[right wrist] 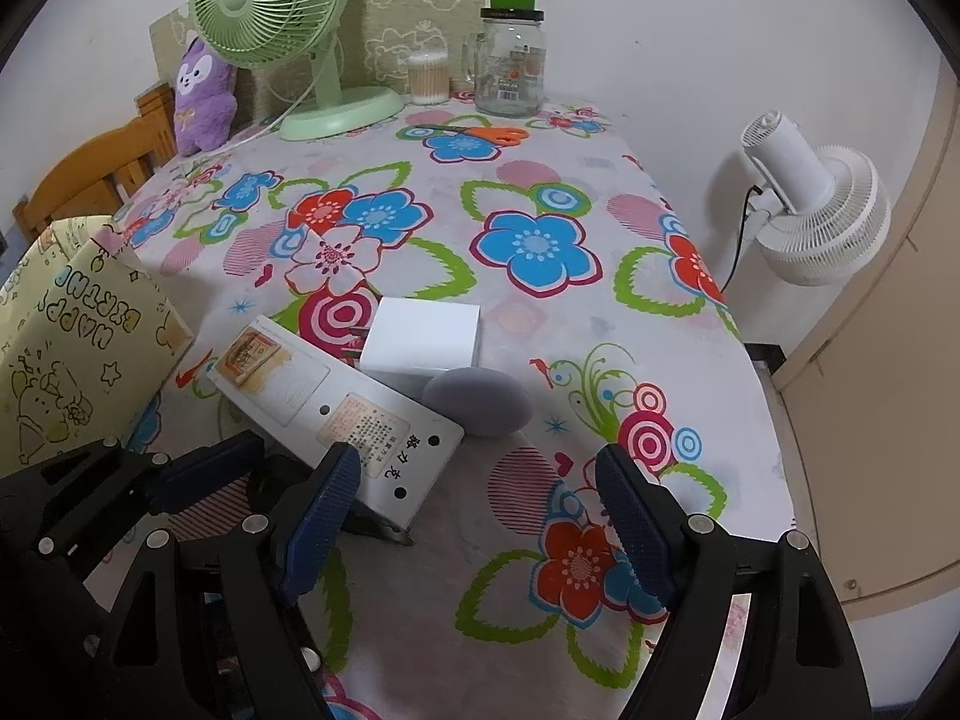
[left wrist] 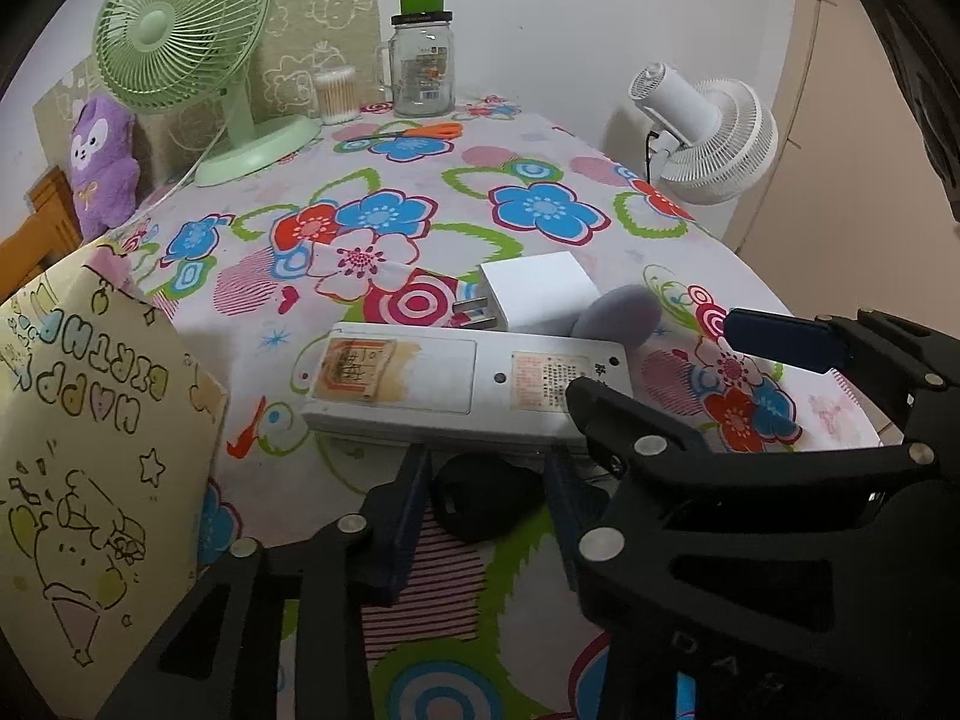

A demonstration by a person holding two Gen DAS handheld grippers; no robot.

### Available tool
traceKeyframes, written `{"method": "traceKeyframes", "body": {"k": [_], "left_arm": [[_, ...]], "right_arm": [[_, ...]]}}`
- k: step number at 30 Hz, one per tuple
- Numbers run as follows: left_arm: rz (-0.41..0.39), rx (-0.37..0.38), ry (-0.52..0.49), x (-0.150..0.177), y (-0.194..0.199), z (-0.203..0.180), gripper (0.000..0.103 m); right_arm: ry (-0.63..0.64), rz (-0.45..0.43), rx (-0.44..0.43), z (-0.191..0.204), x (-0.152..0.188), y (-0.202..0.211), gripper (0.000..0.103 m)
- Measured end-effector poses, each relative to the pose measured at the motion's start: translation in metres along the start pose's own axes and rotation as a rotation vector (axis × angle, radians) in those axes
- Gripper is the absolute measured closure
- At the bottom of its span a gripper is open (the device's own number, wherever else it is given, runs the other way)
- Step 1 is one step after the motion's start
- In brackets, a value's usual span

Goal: Organize rigid objects
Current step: 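Move the right tool onto the white power strip while the left tool nears the black key fob, then close the right tool on the power strip while the left tool grasps the black key fob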

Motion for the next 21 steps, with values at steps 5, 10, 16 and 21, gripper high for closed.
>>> {"method": "traceKeyframes", "body": {"k": [5, 10, 16, 21], "left_arm": [[-0.010, -0.009, -0.013, 0.003, 0.003, 0.002, 0.064], [-0.011, -0.025, -0.036, 0.006, 0.005, 0.009, 0.064], [0.009, -0.027, -0.036, 0.003, 0.002, 0.014, 0.067], [0.029, -0.012, -0.028, 0.003, 0.002, 0.016, 0.067]], "right_arm": [[0.033, -0.003, -0.002, 0.006, -0.002, 0.000, 0.020], [0.079, -0.006, -0.026, 0.018, -0.007, -0.002, 0.020], [0.124, -0.016, -0.071, 0.029, -0.016, -0.009, 0.020], [0.168, -0.012, -0.127, 0.037, -0.024, -0.014, 0.020]]}}
Point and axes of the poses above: each gripper's, at about its wrist camera, not at the fingertips, and y roughly against the way its jaws point, z to its left, x to its underside, the point moved 8 cm from there along -y, roughly the way its jaws point, and after that the axes turned 12 degrees about y, right-handed, at the moved point
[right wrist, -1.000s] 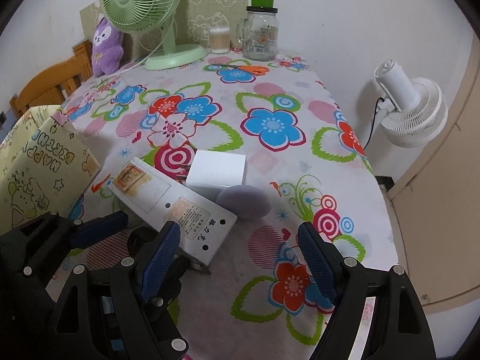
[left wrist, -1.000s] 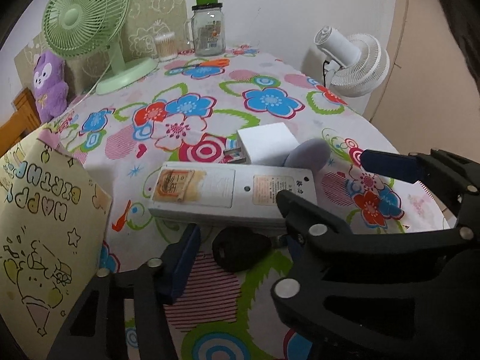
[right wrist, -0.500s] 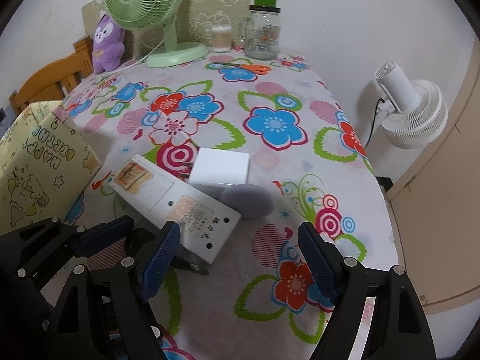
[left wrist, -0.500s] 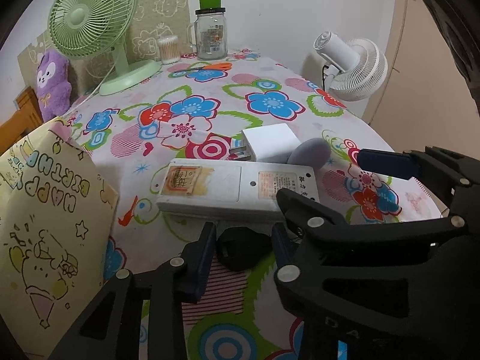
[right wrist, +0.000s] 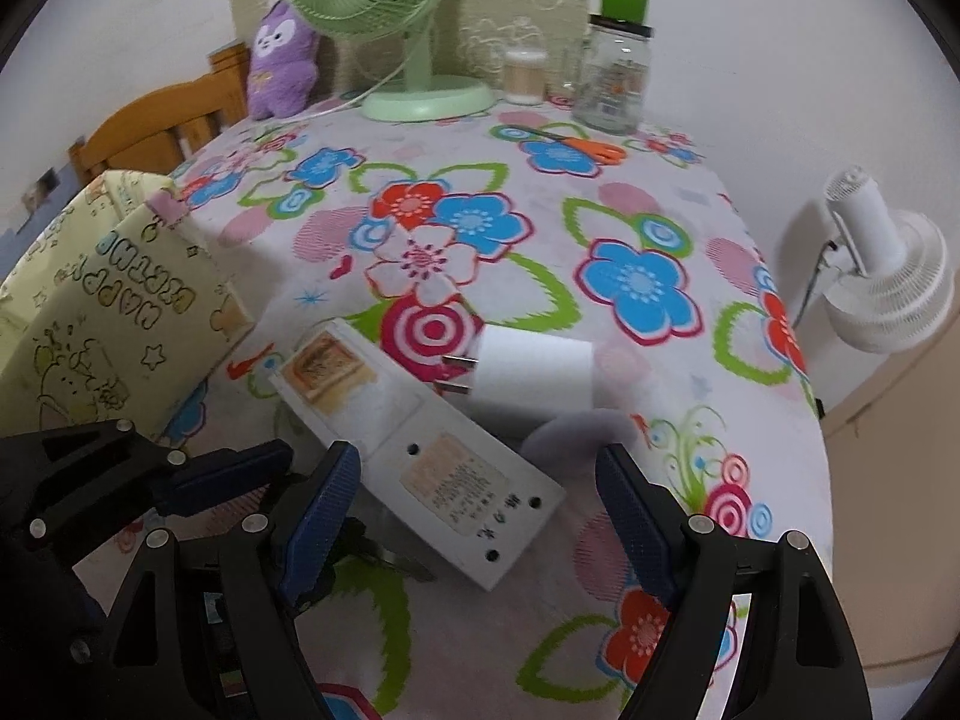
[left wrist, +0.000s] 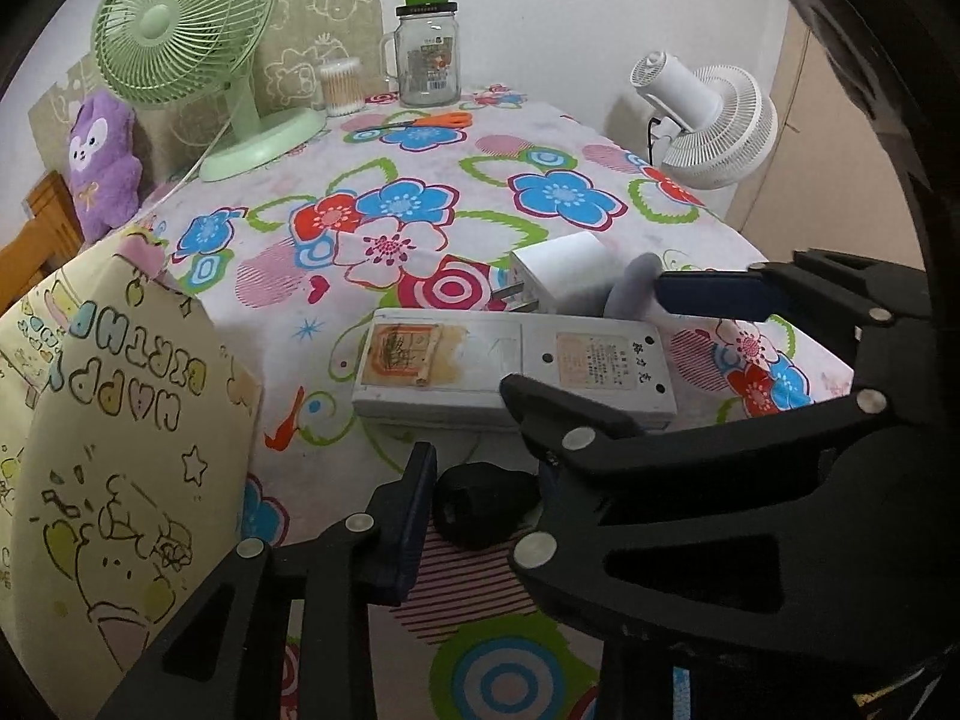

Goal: Organize rigid objects
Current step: 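Close the right tool on the power strip while the left tool grasps the black key fob, then lift the power strip with the right tool while the left tool holds the key fob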

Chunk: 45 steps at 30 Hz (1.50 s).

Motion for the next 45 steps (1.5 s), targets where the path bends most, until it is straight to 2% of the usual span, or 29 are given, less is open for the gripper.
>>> {"method": "traceKeyframes", "body": {"k": [3, 6, 9, 14, 17, 19, 29, 33, 38, 39, 43, 45], "left_arm": [[-0.001, -0.002, 0.004, 0.004, 0.003, 0.002, 0.067], [0.008, 0.007, 0.020, 0.005, 0.003, 0.004, 0.067], [-0.007, -0.012, -0.008, 0.006, 0.005, 0.002, 0.067], [-0.010, 0.008, -0.019, 0.009, 0.009, -0.001, 0.069], [-0.007, 0.027, -0.030, 0.012, 0.014, -0.003, 0.072], [-0.005, 0.039, -0.039, 0.015, 0.017, -0.005, 0.073], [0.006, 0.077, -0.072, 0.028, 0.028, -0.015, 0.076], [0.011, 0.071, -0.043, 0.028, 0.029, -0.007, 0.078], [-0.004, 0.048, -0.052, 0.029, 0.029, -0.006, 0.078], [-0.006, 0.044, -0.048, 0.029, 0.029, -0.006, 0.076], [0.001, 0.015, -0.029, 0.030, 0.026, -0.003, 0.058], [0.012, -0.003, -0.022, 0.031, 0.021, -0.001, 0.055]], "right_arm": [[0.038, 0.008, -0.053, 0.009, -0.002, -0.005, 0.019], [0.063, 0.001, -0.067, 0.013, -0.005, -0.009, 0.019], [0.072, 0.026, -0.065, 0.015, -0.005, -0.019, 0.019], [0.088, 0.033, -0.046, 0.019, -0.001, -0.015, 0.041], [0.080, 0.034, -0.041, 0.020, 0.003, -0.010, 0.050], [0.072, 0.035, -0.047, 0.022, 0.006, -0.007, 0.052], [0.027, 0.022, -0.006, 0.020, 0.022, 0.010, 0.053], [-0.017, 0.022, 0.011, 0.011, 0.031, 0.018, 0.053], [-0.055, 0.021, 0.021, 0.009, 0.040, 0.025, 0.054], [-0.063, 0.023, 0.029, 0.009, 0.042, 0.026, 0.054], [-0.109, 0.025, 0.037, 0.005, 0.050, 0.030, 0.054], [-0.114, 0.026, 0.043, 0.005, 0.055, 0.032, 0.053]]}}
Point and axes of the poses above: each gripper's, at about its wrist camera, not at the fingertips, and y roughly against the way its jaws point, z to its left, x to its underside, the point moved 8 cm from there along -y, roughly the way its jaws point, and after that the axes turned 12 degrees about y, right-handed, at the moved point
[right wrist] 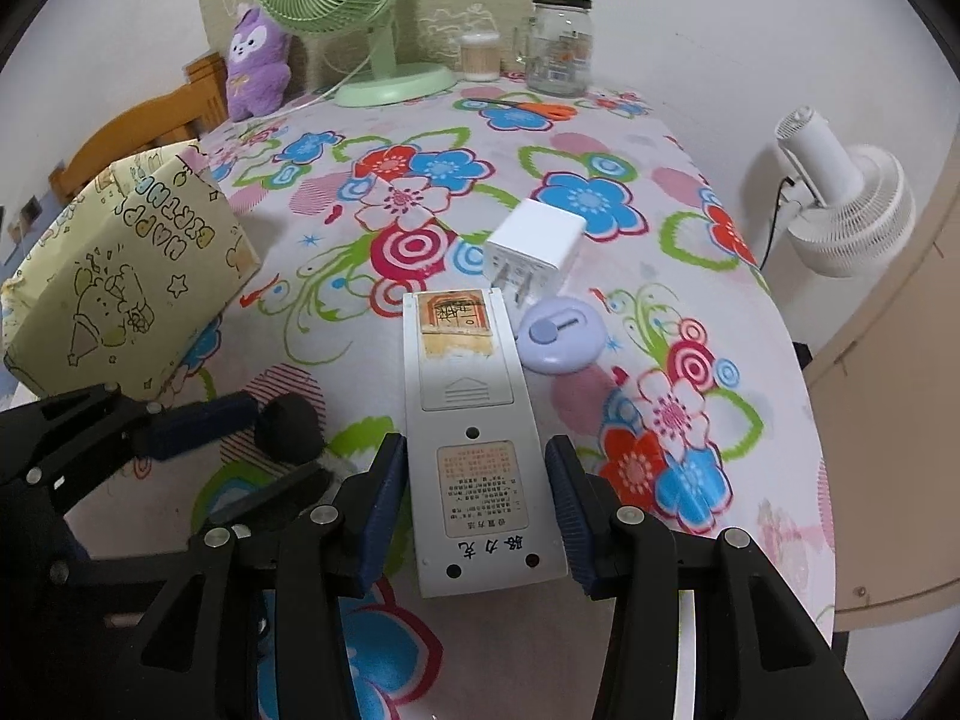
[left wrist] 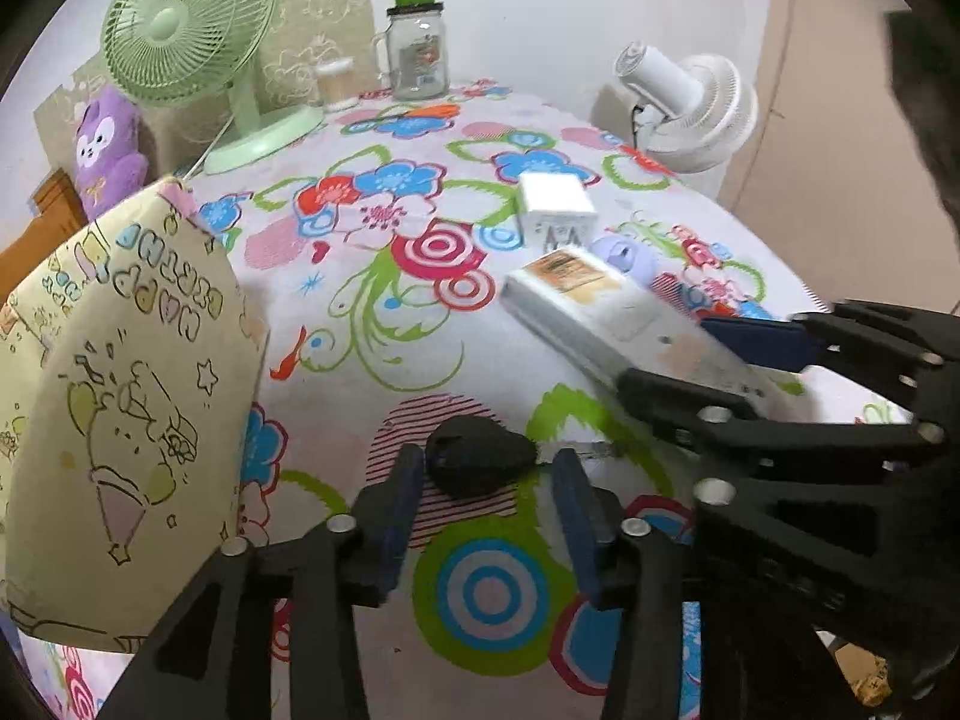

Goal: Organize rigid objects
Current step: 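Lift the power strip with the right tool while the left tool holds the key fob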

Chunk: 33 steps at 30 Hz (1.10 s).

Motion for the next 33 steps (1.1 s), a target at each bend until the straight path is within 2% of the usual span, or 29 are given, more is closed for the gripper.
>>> {"method": "traceKeyframes", "body": {"k": [5, 7, 9, 13, 15, 17, 19, 23, 30, 33], "left_arm": [[-0.046, -0.037, -0.031, -0.003, -0.001, -0.003, 0.045], [-0.065, -0.059, -0.055, -0.006, -0.002, -0.002, 0.030], [-0.082, -0.081, -0.078, -0.009, -0.004, 0.001, 0.020], [-0.093, -0.070, -0.089, -0.016, -0.009, 0.004, 0.018], [-0.098, -0.059, -0.083, -0.018, -0.011, 0.006, 0.018], [-0.087, -0.027, -0.075, -0.018, -0.013, 0.006, 0.022], [-0.076, 0.011, -0.081, -0.017, -0.012, 0.001, 0.036], [-0.072, 0.046, -0.092, -0.015, -0.011, -0.004, 0.046], [-0.081, 0.080, -0.107, -0.010, -0.008, -0.011, 0.064], [-0.076, 0.089, -0.106, -0.010, -0.007, -0.011, 0.067]], "right_arm": [[-0.029, 0.013, -0.001, -0.006, 0.006, -0.001, 0.052], [-0.037, 0.023, -0.019, -0.008, 0.008, -0.003, 0.052], [-0.017, 0.022, -0.014, -0.006, 0.007, -0.004, 0.052], [-0.003, 0.013, -0.006, -0.006, 0.003, -0.007, 0.048], [-0.020, 0.017, -0.006, -0.010, 0.002, -0.010, 0.040], [-0.047, 0.021, 0.001, -0.016, 0.004, -0.012, 0.026], [-0.078, 0.024, 0.008, -0.022, 0.005, -0.015, 0.021], [-0.070, 0.020, 0.019, -0.023, 0.004, -0.014, 0.020], [0.015, 0.002, 0.087, -0.020, -0.003, -0.007, 0.020], [0.021, -0.004, 0.098, -0.021, -0.003, -0.005, 0.018]]}}
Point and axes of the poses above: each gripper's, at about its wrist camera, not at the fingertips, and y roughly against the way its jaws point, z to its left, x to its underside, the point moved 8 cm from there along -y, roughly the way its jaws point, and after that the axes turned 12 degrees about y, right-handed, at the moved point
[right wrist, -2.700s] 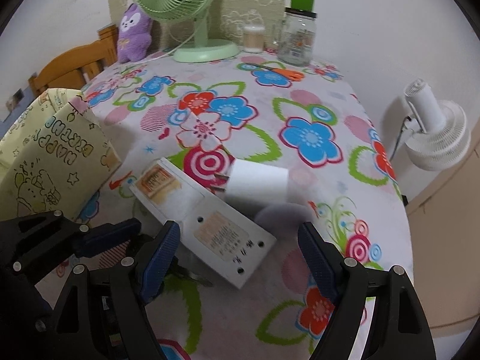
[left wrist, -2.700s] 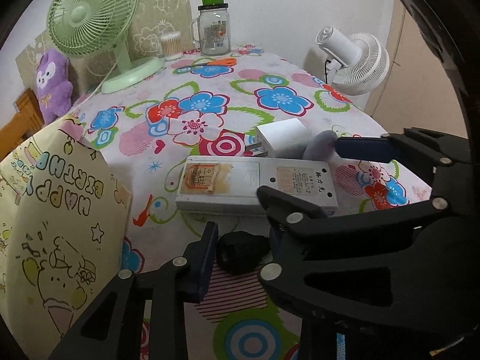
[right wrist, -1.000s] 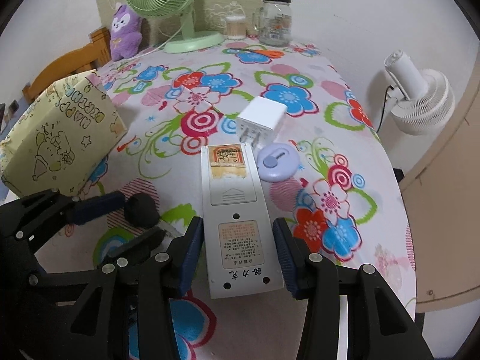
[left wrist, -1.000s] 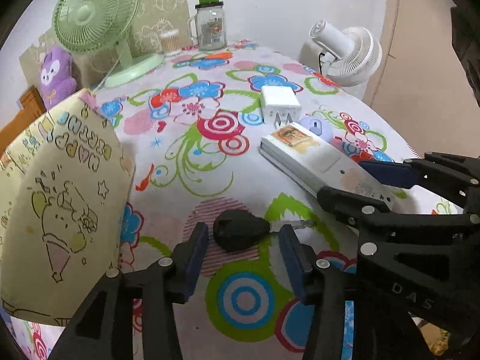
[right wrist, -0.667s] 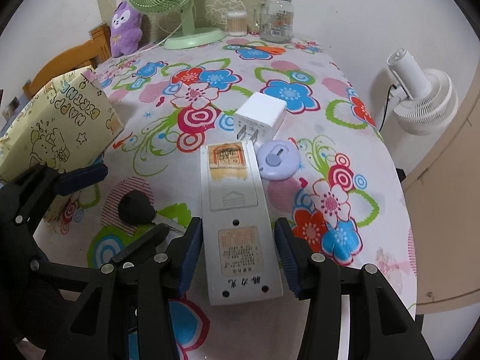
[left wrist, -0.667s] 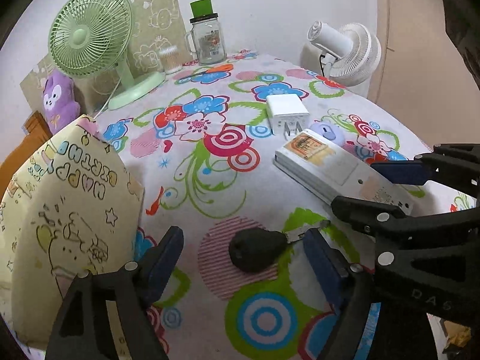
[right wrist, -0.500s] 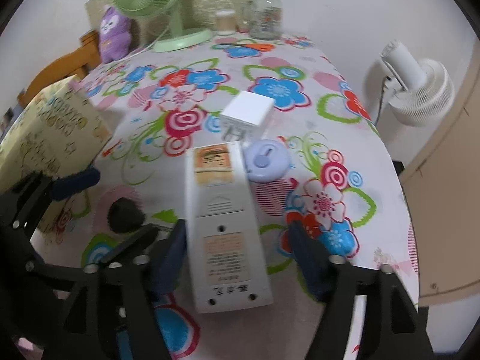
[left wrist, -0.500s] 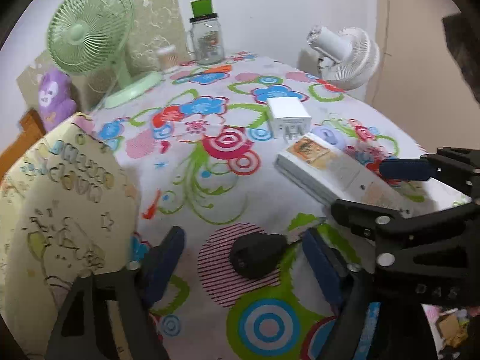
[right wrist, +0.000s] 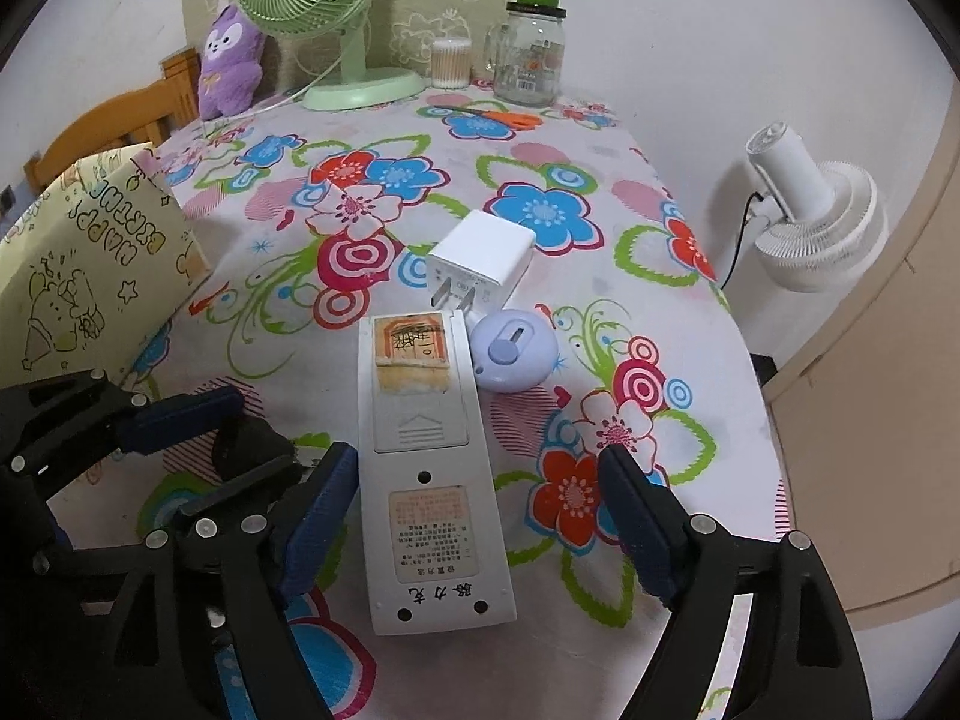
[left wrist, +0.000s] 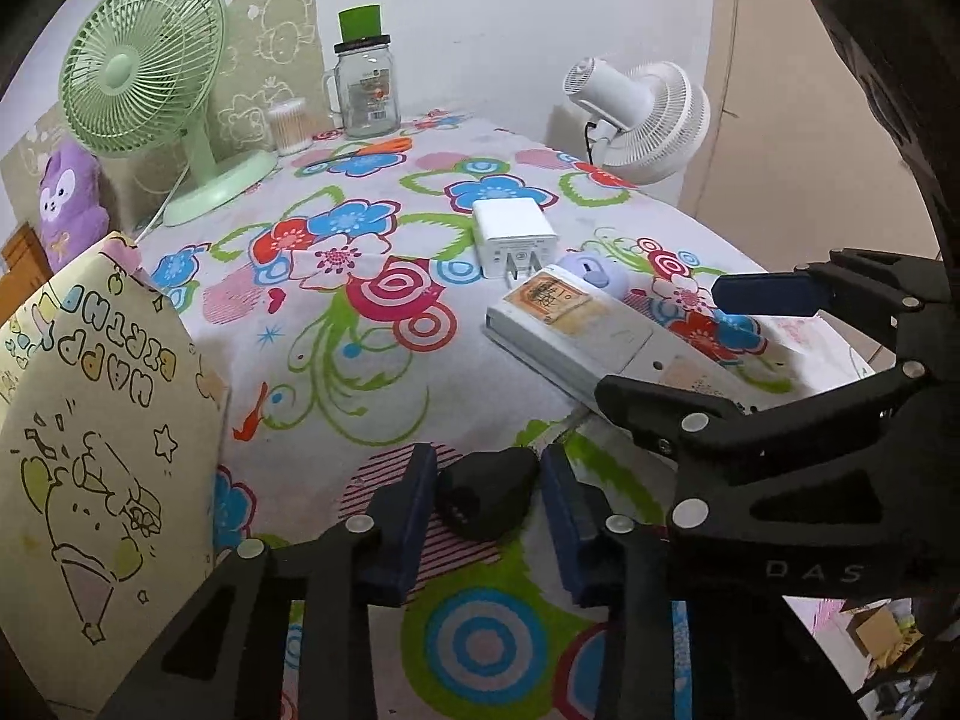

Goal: Organize rigid objects
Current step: 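Lift the power strip with the right tool while the left tool holds the key fob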

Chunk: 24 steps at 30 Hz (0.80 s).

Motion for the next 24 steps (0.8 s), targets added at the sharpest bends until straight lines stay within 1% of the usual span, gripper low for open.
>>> {"method": "traceKeyframes", "body": {"k": [4, 7, 9, 12, 17, 18, 19, 21, 22, 23, 24], "left_arm": [[0.007, -0.005, 0.013, 0.002, 0.002, 0.003, 0.067], [0.010, -0.017, 0.030, 0.002, 0.004, 0.008, 0.067], [0.009, -0.029, 0.048, 0.001, 0.003, 0.014, 0.067], [0.006, -0.044, 0.059, 0.000, 0.003, 0.019, 0.067], [-0.008, -0.075, 0.069, -0.002, 0.003, 0.025, 0.068], [-0.005, -0.074, 0.074, -0.002, 0.003, 0.026, 0.068], [-0.005, -0.077, 0.074, -0.002, 0.003, 0.026, 0.068], [-0.013, -0.091, 0.063, -0.002, 0.004, 0.025, 0.068], [-0.015, -0.096, 0.059, -0.002, 0.004, 0.024, 0.068], [-0.015, -0.099, 0.060, -0.002, 0.004, 0.024, 0.068], [-0.015, -0.098, 0.063, -0.002, 0.003, 0.024, 0.068]], "right_arm": [[0.002, -0.016, 0.008, 0.000, -0.001, 0.003, 0.014], [0.011, -0.032, 0.002, 0.003, -0.003, 0.005, 0.013], [-0.003, -0.045, -0.019, 0.005, -0.005, 0.004, 0.012], [-0.024, -0.041, -0.040, 0.006, -0.007, -0.003, 0.012], [-0.108, -0.004, -0.098, 0.008, -0.005, -0.020, 0.012], [-0.118, -0.012, -0.086, 0.007, -0.004, -0.020, 0.014], [-0.122, -0.011, -0.079, 0.007, -0.004, -0.020, 0.017], [-0.110, -0.006, -0.050, 0.009, -0.005, -0.019, 0.033], [-0.092, -0.005, -0.027, 0.010, -0.006, -0.019, 0.048], [-0.067, -0.006, -0.026, 0.014, -0.008, -0.018, 0.053], [-0.062, 0.003, -0.015, 0.016, -0.009, -0.017, 0.053]]}}
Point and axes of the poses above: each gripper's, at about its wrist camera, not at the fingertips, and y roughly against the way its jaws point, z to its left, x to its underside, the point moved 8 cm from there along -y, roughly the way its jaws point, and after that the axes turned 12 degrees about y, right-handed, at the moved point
